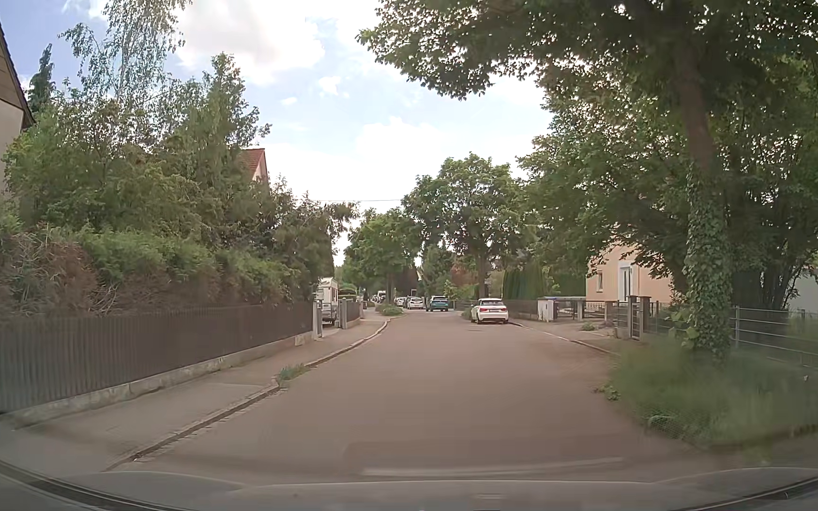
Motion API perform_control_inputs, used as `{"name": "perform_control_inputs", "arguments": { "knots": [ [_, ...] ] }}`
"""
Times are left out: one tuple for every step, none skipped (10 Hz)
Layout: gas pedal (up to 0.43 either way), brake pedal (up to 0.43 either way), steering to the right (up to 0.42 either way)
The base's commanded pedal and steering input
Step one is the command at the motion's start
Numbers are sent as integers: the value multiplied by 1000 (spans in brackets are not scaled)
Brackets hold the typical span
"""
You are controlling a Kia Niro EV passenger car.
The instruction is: Follow the waypoints while adhering to traffic rules and regulations
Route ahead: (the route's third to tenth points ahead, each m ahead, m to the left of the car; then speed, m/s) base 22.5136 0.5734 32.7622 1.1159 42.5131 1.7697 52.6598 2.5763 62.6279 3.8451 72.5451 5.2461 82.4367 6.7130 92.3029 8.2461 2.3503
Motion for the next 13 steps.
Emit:
{"name": "perform_control_inputs", "arguments": {
  "knots": [
    [98, 18, 12],
    [110, 18, 11],
    [130, 18, 11],
    [138, 24, 12],
    [150, 18, 13],
    [150, 18, 13],
    [157, 18, 13],
    [157, 18, 13],
    [169, 18, 14],
    [169, 18, 13],
    [169, 18, 13],
    [169, 18, 13],
    [169, 18, 14]
  ]
}}
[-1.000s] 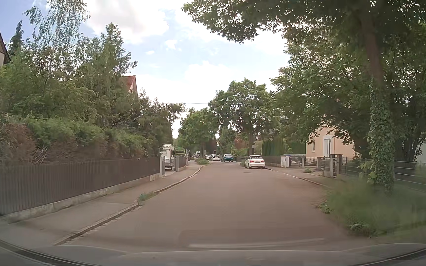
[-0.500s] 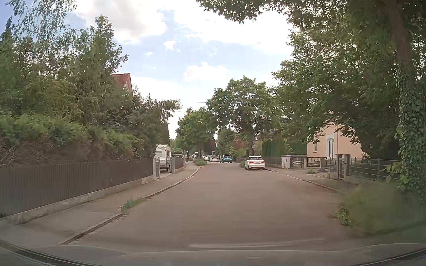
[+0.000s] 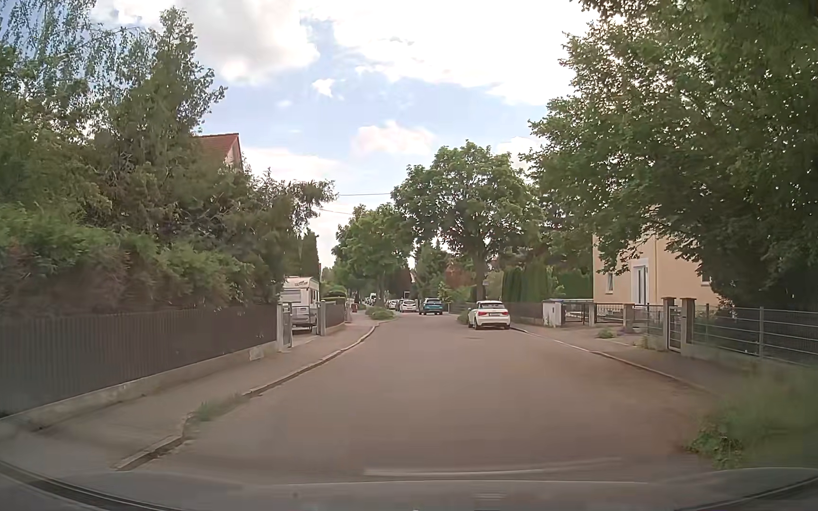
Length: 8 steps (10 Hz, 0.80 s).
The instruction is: Follow the waypoints while adhering to traffic rules and regulations
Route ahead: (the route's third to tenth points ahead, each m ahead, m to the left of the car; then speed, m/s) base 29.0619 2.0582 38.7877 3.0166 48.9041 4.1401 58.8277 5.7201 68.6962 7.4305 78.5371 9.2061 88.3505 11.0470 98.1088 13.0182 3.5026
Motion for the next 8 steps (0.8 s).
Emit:
{"name": "perform_control_inputs", "arguments": {
  "knots": [
    [169, 18, 13],
    [169, 18, 14],
    [177, 18, 14],
    [177, 18, 13],
    [177, 18, 13],
    [177, 18, 13],
    [177, 18, 13],
    [177, 18, 14]
  ]
}}
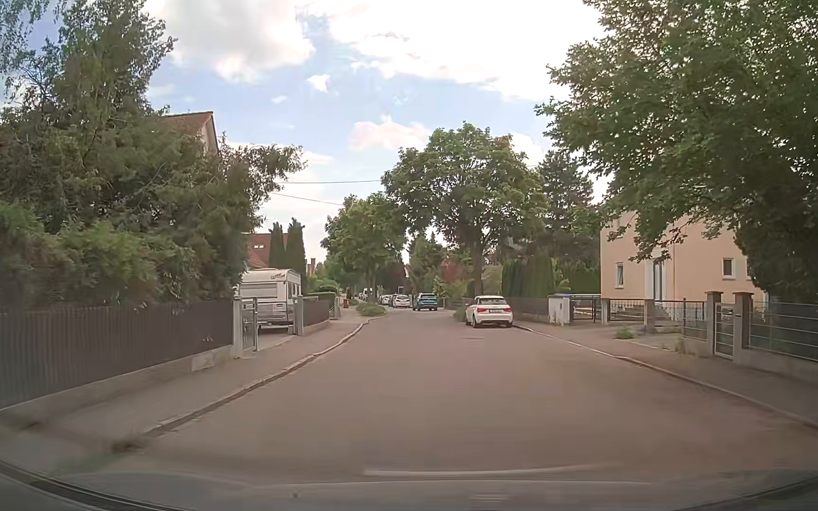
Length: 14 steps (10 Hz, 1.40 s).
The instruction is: Follow the waypoints while adhering to traffic rules and regulations
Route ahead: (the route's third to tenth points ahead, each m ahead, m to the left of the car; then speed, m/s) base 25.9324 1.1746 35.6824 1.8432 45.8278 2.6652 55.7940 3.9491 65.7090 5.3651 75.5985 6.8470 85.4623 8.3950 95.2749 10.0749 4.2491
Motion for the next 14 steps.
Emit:
{"name": "perform_control_inputs", "arguments": {
  "knots": [
    [169, 18, 19],
    [157, 18, 22],
    [157, 18, 22],
    [157, 18, 21],
    [157, 18, 16],
    [157, 18, 8],
    [157, 18, 1],
    [150, 18, -2],
    [150, 18, -3],
    [138, 18, -3],
    [138, 18, -6],
    [138, 18, -11],
    [138, 18, -13],
    [138, 18, -13]
  ]
}}
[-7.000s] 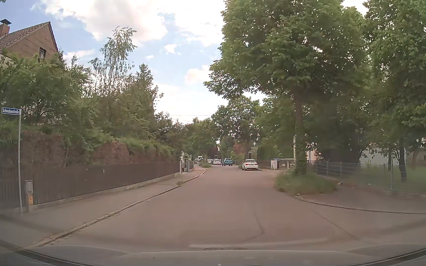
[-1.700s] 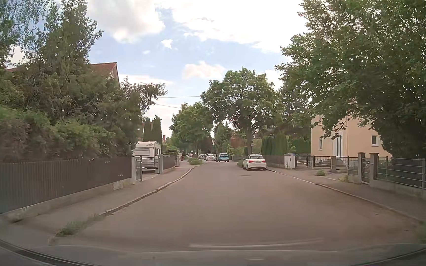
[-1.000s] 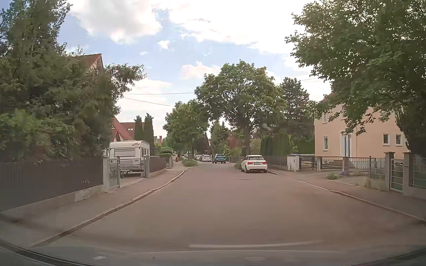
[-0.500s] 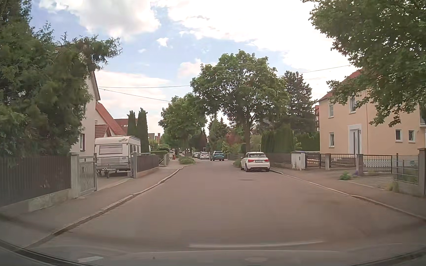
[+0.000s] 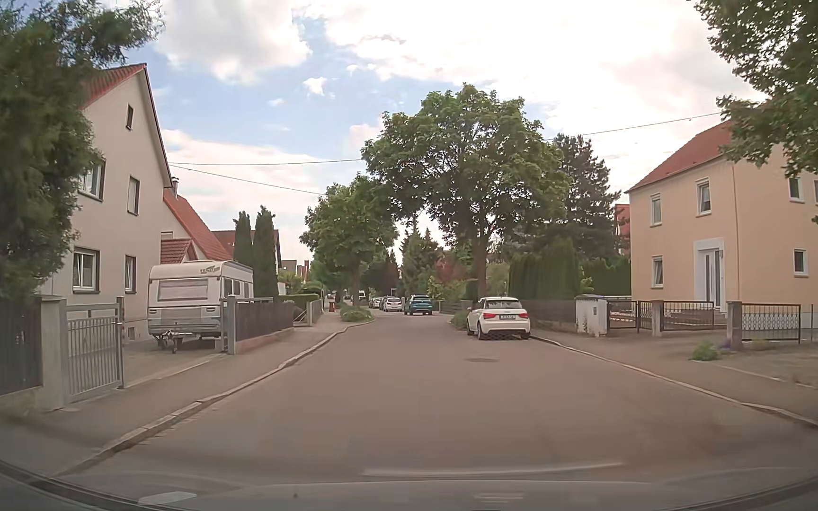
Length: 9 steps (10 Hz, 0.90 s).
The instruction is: Follow the waypoints while adhering to traffic rules and regulations
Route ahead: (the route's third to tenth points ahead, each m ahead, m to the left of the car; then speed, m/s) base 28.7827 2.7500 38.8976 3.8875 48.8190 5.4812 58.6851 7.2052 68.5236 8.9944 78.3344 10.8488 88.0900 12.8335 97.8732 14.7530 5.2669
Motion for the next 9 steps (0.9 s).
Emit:
{"name": "perform_control_inputs", "arguments": {
  "knots": [
    [138, 18, -13],
    [138, 18, -12],
    [138, 18, -12],
    [138, 18, -12],
    [118, 18, -11],
    [87, 18, -12],
    [87, 18, -14],
    [79, 18, -18],
    [47, 18, -18]
  ]
}}
